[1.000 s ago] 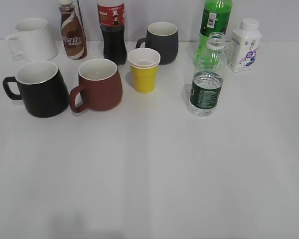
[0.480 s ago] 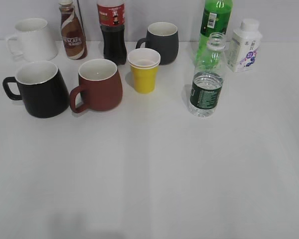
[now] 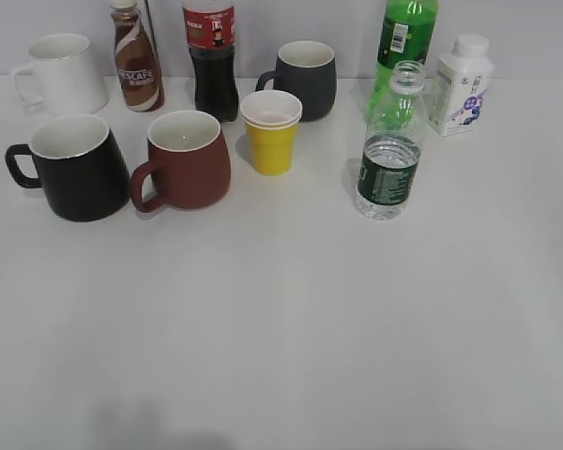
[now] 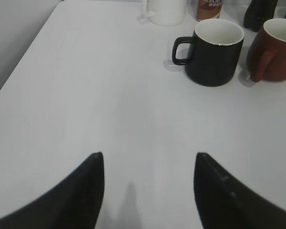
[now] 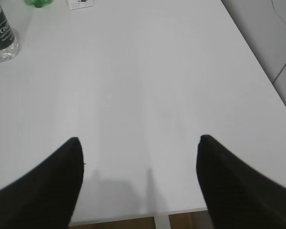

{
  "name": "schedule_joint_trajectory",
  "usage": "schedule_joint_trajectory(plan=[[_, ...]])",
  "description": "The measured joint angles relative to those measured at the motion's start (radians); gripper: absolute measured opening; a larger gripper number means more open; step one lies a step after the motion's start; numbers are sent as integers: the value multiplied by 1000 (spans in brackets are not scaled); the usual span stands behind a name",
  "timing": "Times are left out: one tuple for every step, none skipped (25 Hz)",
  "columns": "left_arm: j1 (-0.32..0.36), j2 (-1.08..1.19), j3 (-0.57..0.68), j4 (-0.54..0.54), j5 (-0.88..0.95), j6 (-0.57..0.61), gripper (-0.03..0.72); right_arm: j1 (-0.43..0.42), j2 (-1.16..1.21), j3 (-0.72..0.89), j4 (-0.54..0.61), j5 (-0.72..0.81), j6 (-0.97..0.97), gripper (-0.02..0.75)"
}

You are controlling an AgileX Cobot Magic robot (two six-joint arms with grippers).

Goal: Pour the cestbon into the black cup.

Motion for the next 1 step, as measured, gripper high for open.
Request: schedule_joint_trajectory(plan=[[0, 0, 0, 0, 0, 0, 443, 0, 0, 0, 0, 0, 0, 554]])
